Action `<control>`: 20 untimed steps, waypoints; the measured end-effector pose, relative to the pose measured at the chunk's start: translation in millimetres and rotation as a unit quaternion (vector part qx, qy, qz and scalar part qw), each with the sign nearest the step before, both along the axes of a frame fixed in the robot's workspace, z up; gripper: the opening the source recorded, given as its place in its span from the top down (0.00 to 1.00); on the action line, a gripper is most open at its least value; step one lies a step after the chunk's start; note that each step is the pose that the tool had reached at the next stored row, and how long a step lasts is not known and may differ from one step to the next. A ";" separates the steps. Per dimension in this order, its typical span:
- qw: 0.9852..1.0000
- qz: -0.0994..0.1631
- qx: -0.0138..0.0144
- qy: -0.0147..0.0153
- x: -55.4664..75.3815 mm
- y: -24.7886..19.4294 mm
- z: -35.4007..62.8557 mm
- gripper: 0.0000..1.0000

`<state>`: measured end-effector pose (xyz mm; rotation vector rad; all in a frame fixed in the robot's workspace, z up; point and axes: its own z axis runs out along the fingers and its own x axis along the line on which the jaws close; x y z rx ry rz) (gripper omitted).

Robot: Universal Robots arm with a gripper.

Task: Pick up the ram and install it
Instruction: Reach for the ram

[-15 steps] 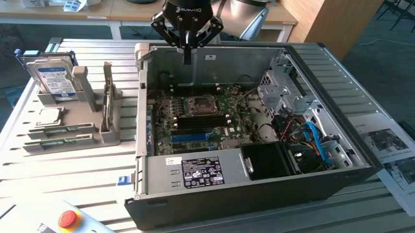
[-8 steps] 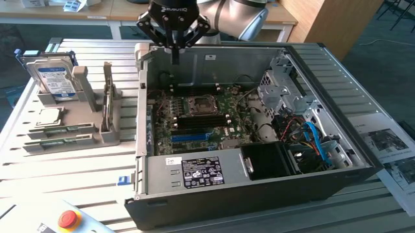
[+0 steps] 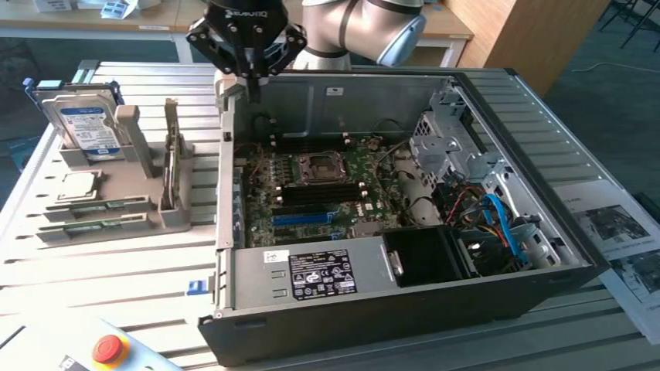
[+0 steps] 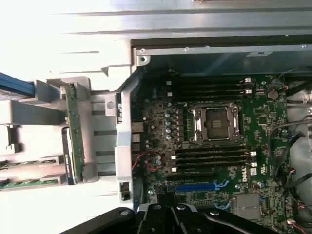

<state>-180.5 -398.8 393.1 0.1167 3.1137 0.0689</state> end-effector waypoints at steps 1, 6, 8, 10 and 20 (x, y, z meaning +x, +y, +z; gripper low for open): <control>1.000 0.000 0.000 0.000 -3.9 0.0 0.0 0.90; 1.000 0.000 0.000 0.000 -24.1 0.0 0.0 0.90; 1.000 0.000 0.000 0.000 -31.9 0.0 0.0 0.90; 1.000 0.000 0.000 0.000 -39.8 0.0 -0.1 0.90; 1.000 0.000 0.000 0.000 -79.0 0.0 -0.1 0.90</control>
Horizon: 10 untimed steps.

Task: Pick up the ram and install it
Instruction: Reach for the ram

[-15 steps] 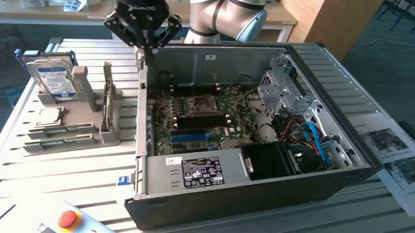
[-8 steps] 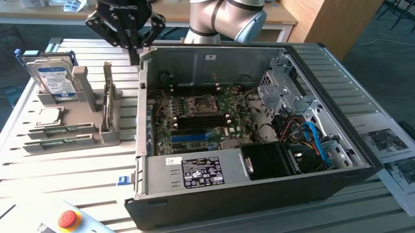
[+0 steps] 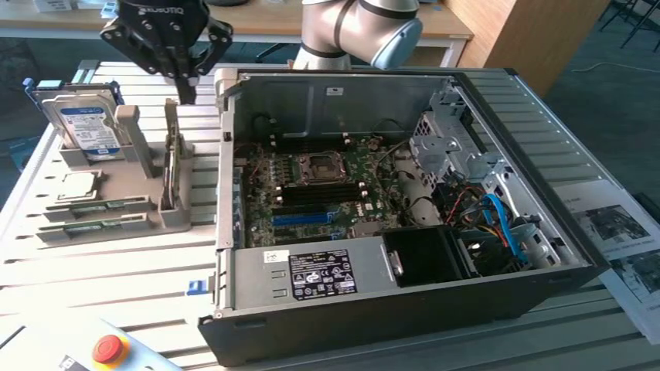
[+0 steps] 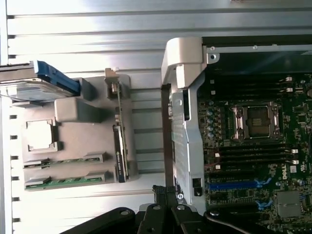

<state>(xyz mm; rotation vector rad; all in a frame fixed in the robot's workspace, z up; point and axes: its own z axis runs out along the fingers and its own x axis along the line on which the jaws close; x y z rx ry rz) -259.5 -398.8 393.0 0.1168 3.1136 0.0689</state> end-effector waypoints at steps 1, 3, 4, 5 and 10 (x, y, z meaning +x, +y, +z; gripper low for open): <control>1.000 0.000 0.000 0.000 -3.7 0.0 0.0 0.90; 1.000 0.000 0.000 0.000 -11.5 0.0 0.0 0.90; 1.000 0.000 0.000 0.000 -15.3 0.0 0.0 0.90; 1.000 0.000 0.000 0.000 -19.0 0.0 0.0 0.90; 1.000 0.000 0.000 0.000 -38.0 0.0 0.0 0.90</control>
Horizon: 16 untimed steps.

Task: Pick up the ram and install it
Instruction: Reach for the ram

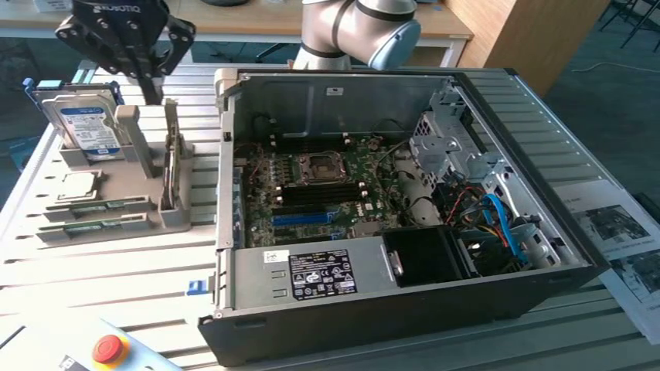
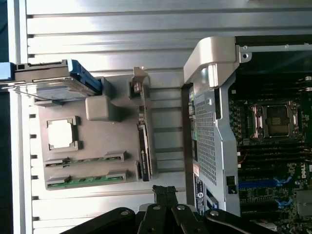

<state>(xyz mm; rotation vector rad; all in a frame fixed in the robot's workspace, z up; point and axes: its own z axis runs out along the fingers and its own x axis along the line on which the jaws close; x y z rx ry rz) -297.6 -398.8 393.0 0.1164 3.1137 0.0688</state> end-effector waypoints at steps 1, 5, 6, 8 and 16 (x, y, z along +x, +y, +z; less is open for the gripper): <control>1.000 0.000 0.000 0.000 -3.7 0.0 0.0 0.90; 1.000 0.000 0.000 0.000 -18.7 0.0 0.0 0.90; 1.000 0.000 0.000 0.000 -22.2 0.0 0.0 0.90; 1.000 0.000 0.000 0.000 -29.1 0.0 0.0 0.90; 1.000 0.000 0.000 0.000 -41.1 0.0 0.0 0.90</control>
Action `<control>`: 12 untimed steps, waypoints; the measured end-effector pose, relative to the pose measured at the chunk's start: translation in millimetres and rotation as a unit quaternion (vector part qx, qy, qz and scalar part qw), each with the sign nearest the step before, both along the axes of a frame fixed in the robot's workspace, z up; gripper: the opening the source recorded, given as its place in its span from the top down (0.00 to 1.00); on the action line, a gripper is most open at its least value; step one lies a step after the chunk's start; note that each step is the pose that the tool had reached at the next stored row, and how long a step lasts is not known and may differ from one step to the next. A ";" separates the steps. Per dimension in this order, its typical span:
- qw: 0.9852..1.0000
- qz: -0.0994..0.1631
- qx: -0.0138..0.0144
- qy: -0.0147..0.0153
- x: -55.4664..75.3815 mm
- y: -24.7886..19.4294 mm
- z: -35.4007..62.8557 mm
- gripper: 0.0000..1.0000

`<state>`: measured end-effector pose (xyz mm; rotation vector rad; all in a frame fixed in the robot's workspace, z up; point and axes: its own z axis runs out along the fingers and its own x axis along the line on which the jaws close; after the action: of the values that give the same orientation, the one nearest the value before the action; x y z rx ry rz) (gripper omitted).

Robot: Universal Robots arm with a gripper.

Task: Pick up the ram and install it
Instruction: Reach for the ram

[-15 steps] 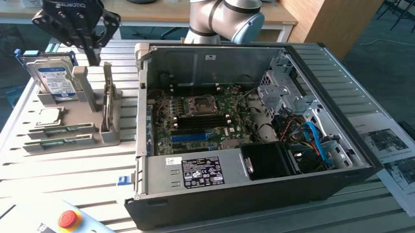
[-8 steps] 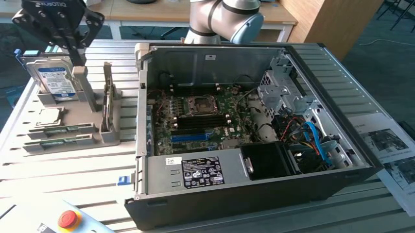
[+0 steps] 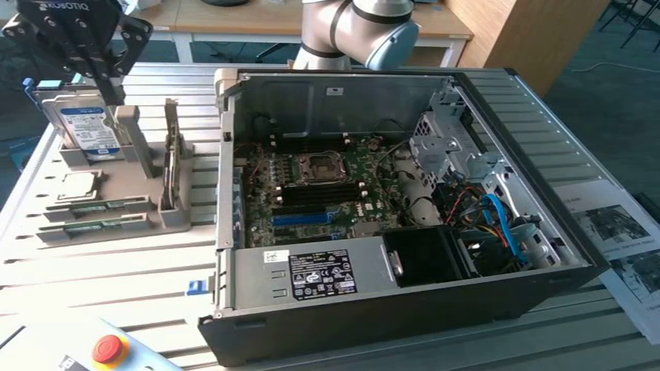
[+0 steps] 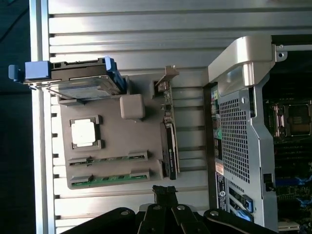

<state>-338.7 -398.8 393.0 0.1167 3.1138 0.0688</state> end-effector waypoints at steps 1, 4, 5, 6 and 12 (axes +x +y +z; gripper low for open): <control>1.000 0.000 0.000 0.000 -2.9 0.0 0.0 0.90; 1.000 0.000 0.000 0.000 -13.6 0.0 -0.1 0.90; 1.000 0.000 0.000 0.000 -17.1 0.0 -0.1 0.90; 1.000 0.000 0.000 0.000 -20.6 0.0 -0.1 0.90; 1.000 0.000 0.000 0.000 -41.0 0.0 0.0 0.90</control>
<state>-379.7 -398.9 393.0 0.1165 3.1138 0.0687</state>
